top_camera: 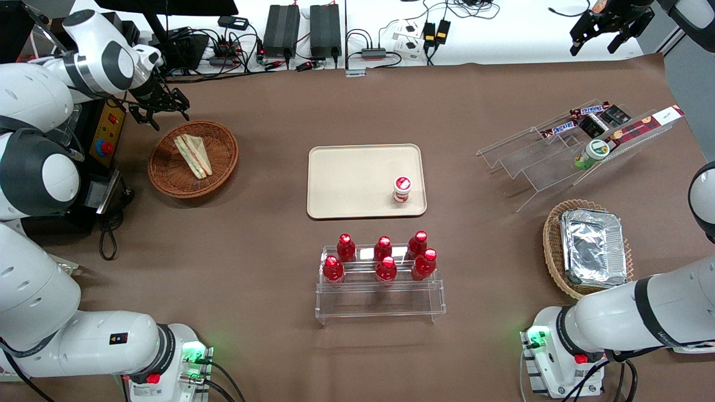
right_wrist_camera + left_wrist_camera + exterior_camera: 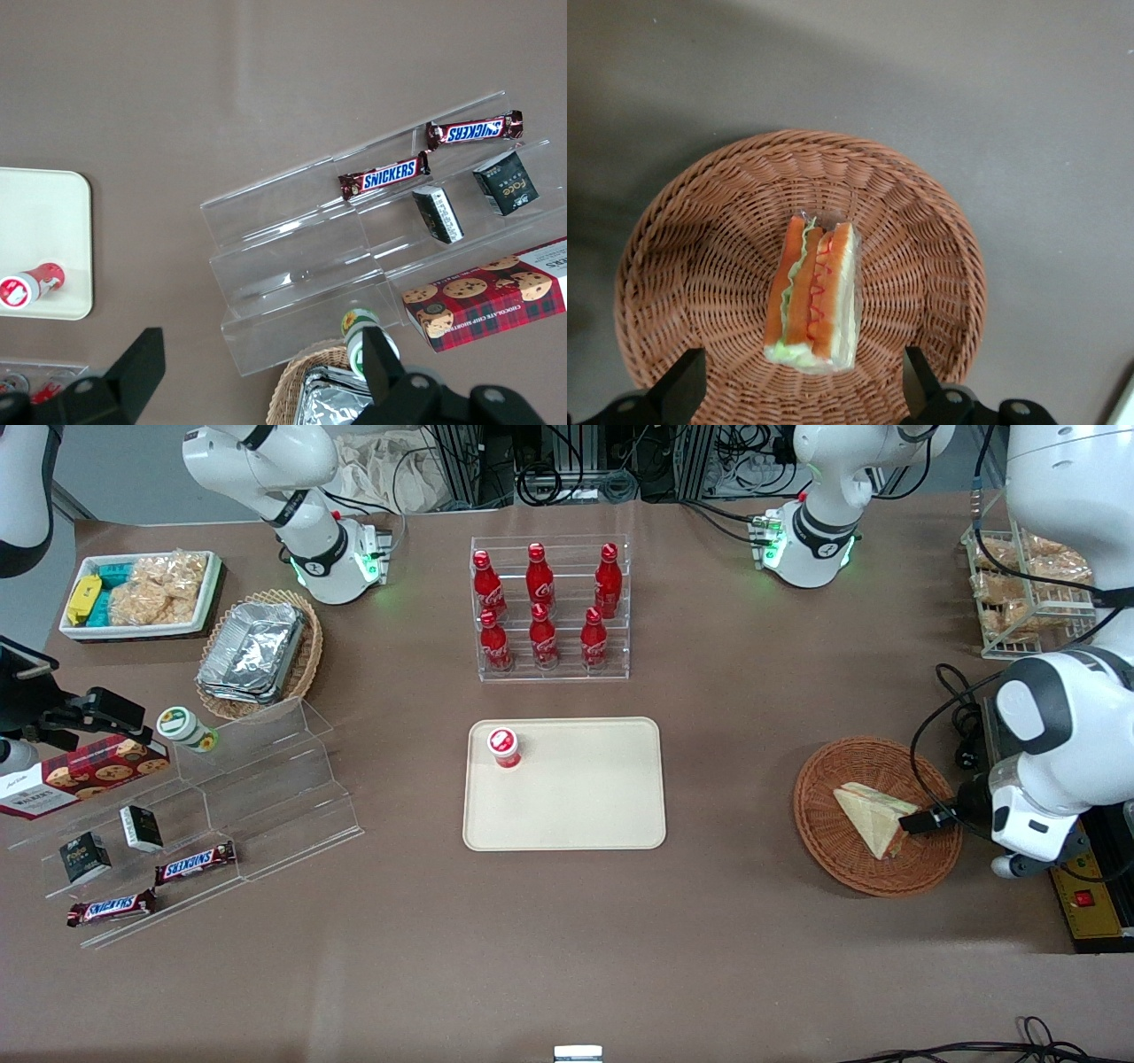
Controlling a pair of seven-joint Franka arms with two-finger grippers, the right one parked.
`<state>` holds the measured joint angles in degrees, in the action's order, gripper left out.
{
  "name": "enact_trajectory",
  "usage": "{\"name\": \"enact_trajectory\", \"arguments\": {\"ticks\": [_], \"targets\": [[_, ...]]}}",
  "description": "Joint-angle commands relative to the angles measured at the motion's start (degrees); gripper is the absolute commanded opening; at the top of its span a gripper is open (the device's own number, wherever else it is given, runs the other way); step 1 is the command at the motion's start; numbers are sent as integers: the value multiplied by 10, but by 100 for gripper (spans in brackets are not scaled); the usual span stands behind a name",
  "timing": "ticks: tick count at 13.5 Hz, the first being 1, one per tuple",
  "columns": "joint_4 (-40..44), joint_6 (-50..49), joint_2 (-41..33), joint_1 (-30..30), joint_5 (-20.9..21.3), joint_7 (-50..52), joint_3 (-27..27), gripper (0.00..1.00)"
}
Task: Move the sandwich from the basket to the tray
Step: 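Lower the open left gripper around the sandwich and close it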
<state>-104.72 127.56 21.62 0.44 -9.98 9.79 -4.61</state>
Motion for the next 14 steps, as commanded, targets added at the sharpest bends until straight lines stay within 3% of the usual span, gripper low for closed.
{"name": "enact_trajectory", "arguments": {"ticks": [1,7,10,11,14], "targets": [[-51,58,-17,-2,-7,7,8,100],[-124,175,-11,0,-9,-11,10,100],[-134,195,-3,1,-34,-20,14,99],[-134,195,-2,1,-43,-28,14,93],[-130,194,-2,1,-44,-49,14,56]]}}
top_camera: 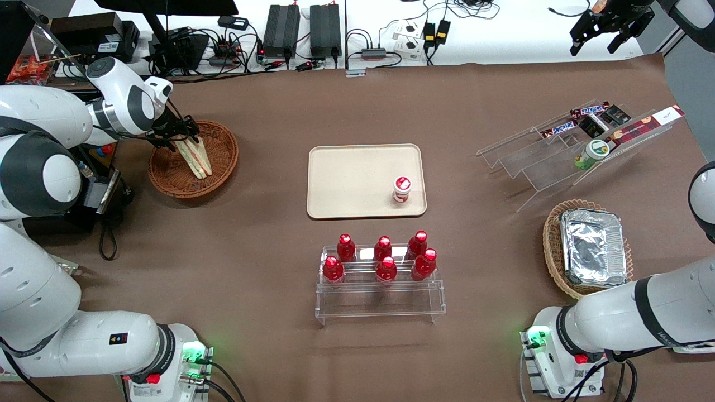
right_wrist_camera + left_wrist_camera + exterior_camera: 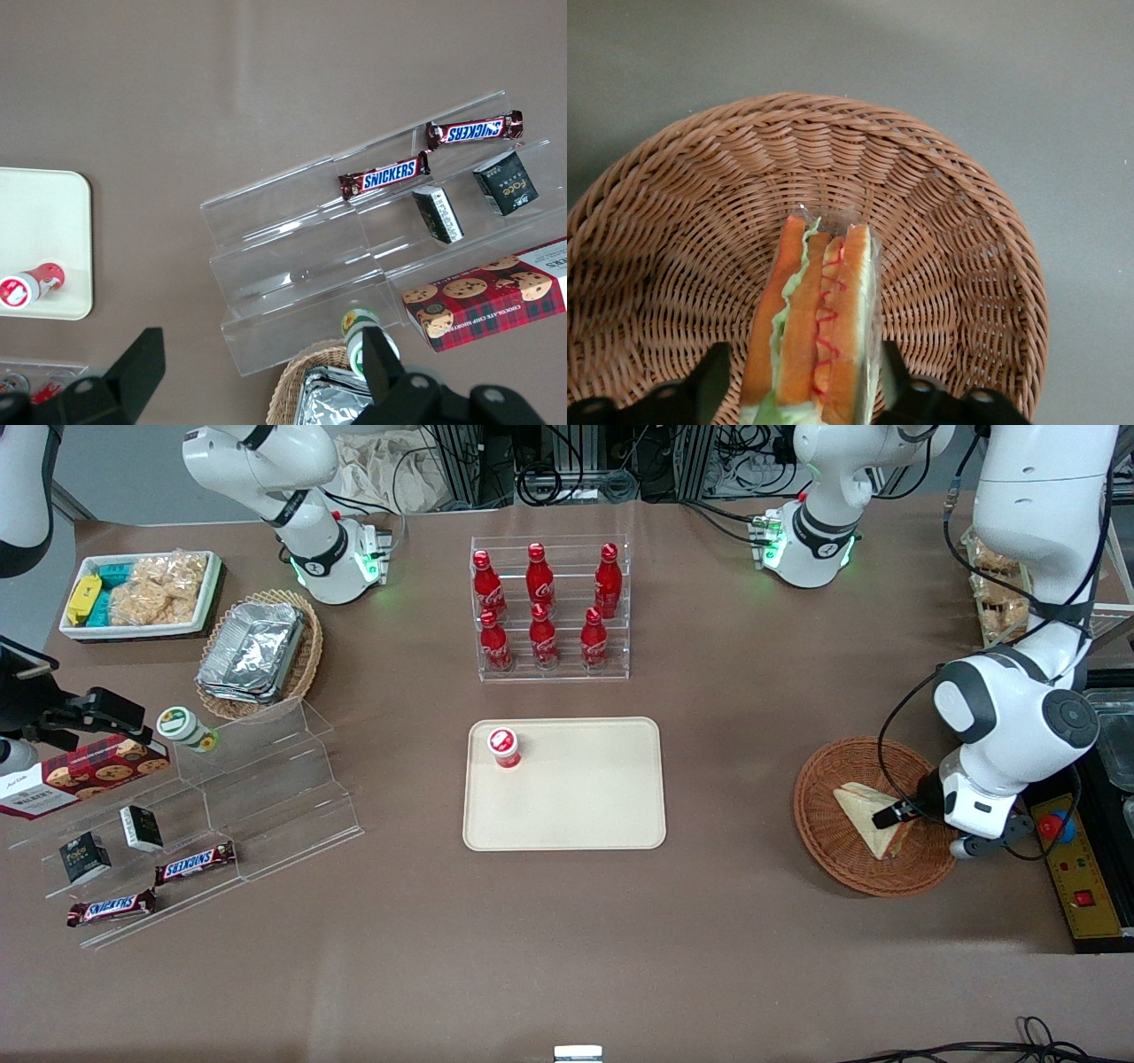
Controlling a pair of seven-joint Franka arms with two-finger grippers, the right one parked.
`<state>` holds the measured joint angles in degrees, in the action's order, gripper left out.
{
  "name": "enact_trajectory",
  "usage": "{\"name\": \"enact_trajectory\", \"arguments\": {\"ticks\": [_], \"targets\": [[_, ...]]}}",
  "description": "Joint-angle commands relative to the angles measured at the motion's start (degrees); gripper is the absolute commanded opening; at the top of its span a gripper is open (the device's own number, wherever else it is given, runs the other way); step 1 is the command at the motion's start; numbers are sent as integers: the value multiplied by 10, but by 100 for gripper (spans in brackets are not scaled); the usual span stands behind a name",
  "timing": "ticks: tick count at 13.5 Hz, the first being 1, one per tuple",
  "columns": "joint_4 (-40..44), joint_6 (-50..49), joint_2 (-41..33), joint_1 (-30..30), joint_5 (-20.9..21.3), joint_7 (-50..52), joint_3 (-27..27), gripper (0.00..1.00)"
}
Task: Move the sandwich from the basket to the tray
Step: 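Lower the open left gripper around the sandwich and close it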
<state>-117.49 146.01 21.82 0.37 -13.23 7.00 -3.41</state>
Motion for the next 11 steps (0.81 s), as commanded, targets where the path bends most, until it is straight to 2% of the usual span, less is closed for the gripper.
{"name": "enact_trajectory", "arguments": {"ticks": [1,2,6,8,11], "targets": [[0,9,-4,1,-12,-25,2,48],[3,9,-5,-1,-12,-25,2,45],[40,-32,-28,-3,-1,-53,14,47],[87,-125,-45,-3,-2,-57,15,47],[206,-308,-48,-4,-2,-29,18,47]]}}
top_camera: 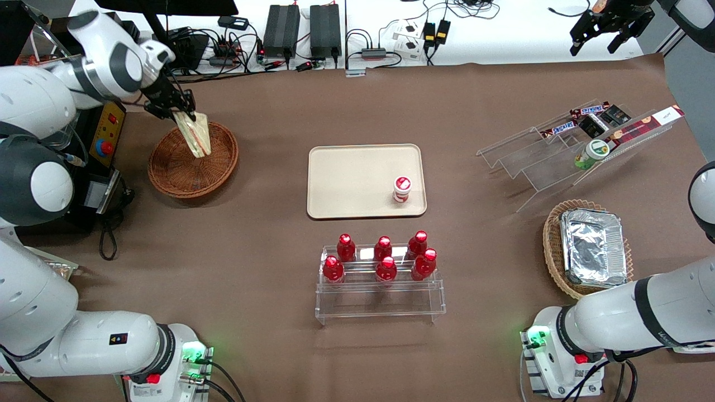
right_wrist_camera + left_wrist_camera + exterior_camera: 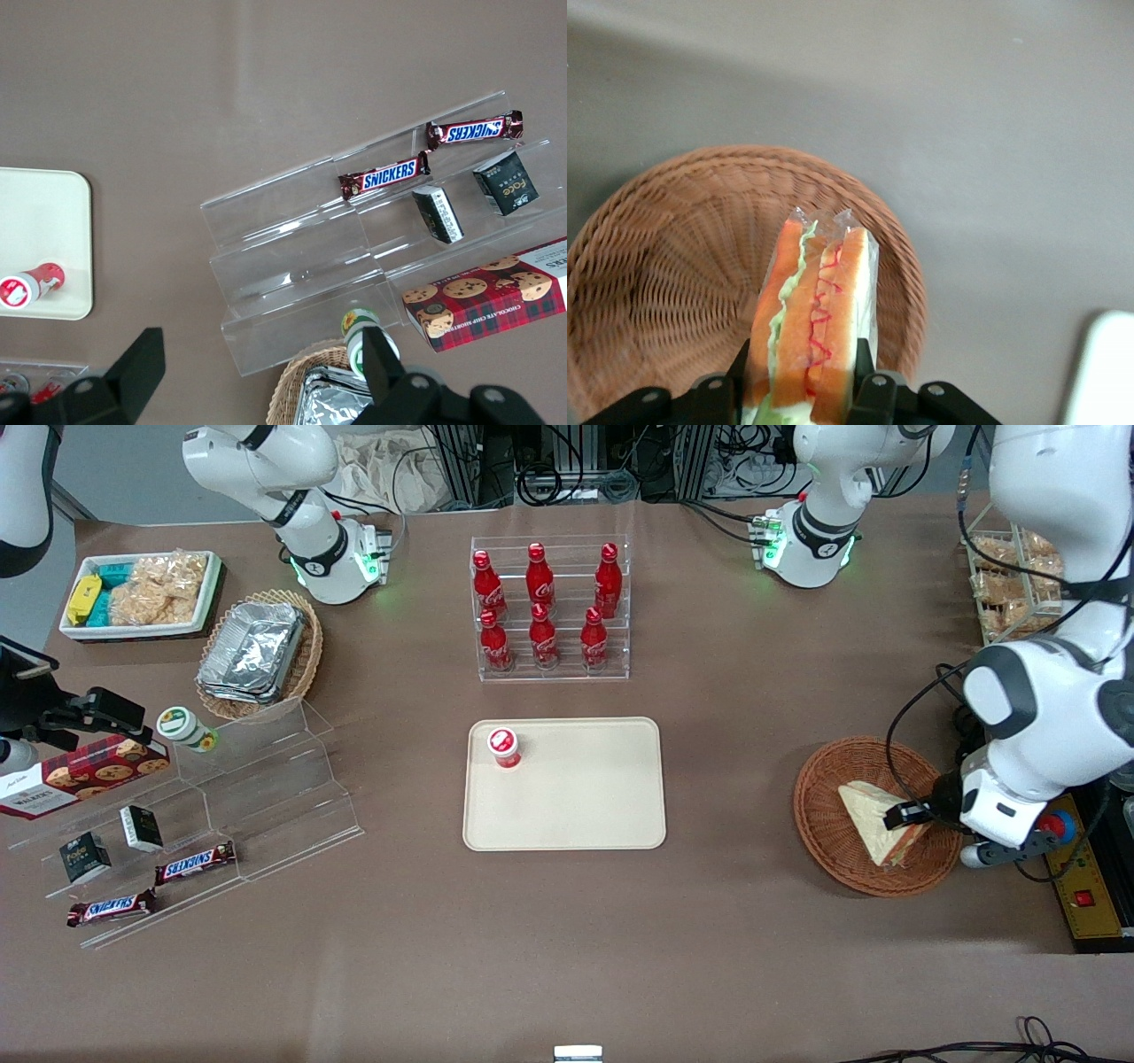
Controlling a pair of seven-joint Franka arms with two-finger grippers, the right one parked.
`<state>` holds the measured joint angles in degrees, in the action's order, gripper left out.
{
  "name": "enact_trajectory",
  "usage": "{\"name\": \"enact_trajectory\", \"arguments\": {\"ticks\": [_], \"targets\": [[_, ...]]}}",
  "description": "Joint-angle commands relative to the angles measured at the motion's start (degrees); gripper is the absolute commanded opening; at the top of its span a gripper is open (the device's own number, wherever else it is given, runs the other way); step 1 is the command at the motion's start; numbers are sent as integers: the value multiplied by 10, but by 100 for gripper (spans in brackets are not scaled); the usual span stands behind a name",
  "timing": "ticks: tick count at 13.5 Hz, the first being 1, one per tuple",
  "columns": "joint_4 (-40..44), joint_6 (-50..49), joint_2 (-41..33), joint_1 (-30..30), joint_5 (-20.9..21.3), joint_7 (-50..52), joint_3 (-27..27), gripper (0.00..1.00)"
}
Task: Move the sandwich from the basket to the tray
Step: 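Lift the sandwich out of the basket with the left gripper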
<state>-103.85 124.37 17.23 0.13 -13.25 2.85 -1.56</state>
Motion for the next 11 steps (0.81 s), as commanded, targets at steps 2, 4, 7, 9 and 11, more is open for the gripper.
{"name": "enact_trajectory", "arguments": {"ticks": [2,4,7,9,11], "targets": [[158,-210,3,-5,-1,58,2,46],[216,-292,3,-28,1,118,2,46],[273,-367,-3,-100,28,199,4,46],[310,-405,1,-160,42,236,5,46],[313,-407,2,-216,41,275,4,46]]}}
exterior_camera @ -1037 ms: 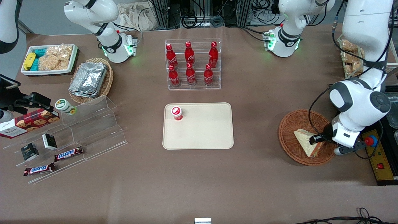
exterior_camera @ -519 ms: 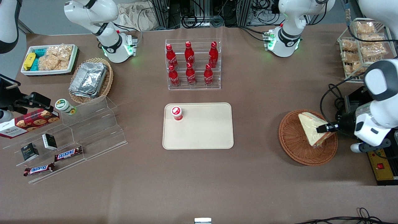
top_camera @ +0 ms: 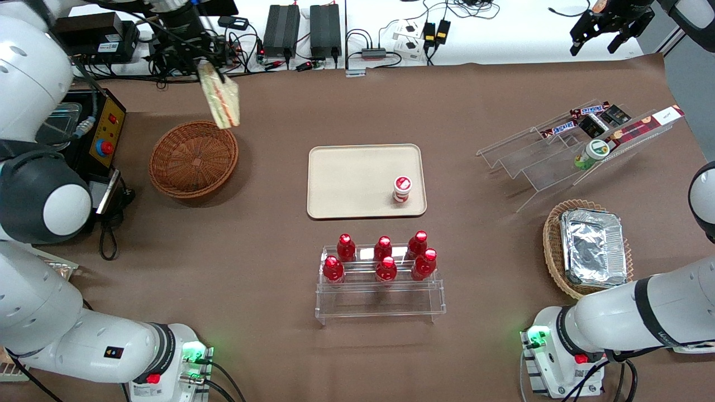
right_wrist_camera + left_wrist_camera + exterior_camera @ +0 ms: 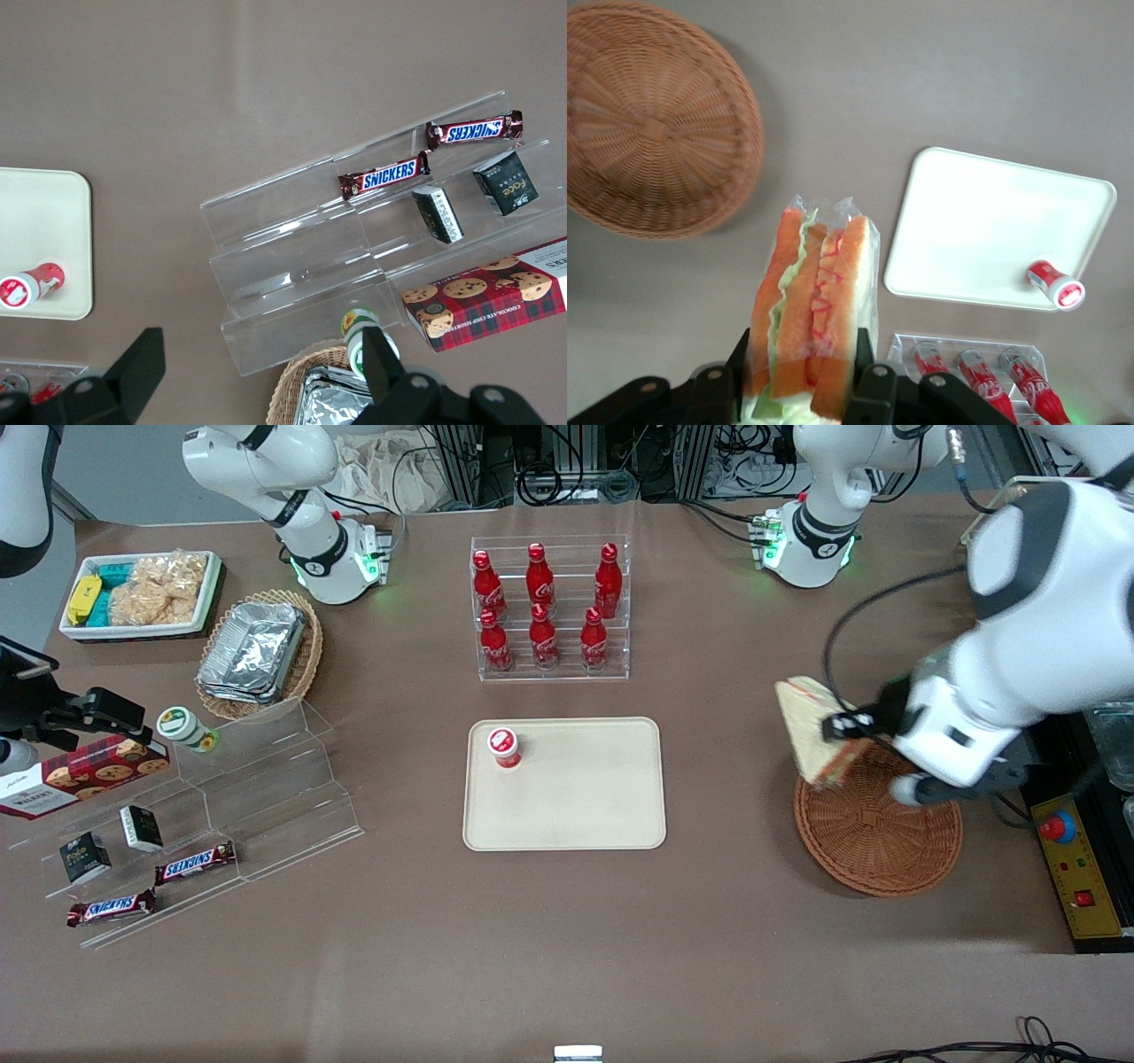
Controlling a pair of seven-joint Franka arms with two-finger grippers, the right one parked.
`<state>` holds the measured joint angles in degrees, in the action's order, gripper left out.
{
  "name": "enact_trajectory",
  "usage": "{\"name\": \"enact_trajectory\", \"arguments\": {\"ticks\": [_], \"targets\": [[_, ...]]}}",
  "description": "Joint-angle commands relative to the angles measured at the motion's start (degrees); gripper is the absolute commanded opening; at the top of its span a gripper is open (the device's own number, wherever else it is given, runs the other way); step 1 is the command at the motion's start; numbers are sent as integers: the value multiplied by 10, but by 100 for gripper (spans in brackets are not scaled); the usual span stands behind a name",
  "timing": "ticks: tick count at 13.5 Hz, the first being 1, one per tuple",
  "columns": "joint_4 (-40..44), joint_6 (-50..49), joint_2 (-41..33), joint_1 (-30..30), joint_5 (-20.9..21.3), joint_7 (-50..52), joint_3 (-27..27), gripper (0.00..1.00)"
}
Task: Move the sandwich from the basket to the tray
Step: 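Carry the sandwich over the white tray and lower it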
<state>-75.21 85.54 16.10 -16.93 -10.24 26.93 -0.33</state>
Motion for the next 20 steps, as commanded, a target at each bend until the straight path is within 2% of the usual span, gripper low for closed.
{"name": "enact_trajectory", "arguments": {"ticks": [1,4,6,8,10,14,16,20], "targets": [[27,-13,19,-73,11,48,-8,45],[25,14,65,-148,23,57,-9,39],[21,57,103,-195,70,88,-9,38],[22,105,153,-231,89,108,-10,37],[20,163,190,-244,92,133,-10,37],[-12,271,238,-258,140,178,-10,36],[-22,323,259,-253,142,194,-12,34],[-23,365,294,-251,142,218,-25,34]]}}
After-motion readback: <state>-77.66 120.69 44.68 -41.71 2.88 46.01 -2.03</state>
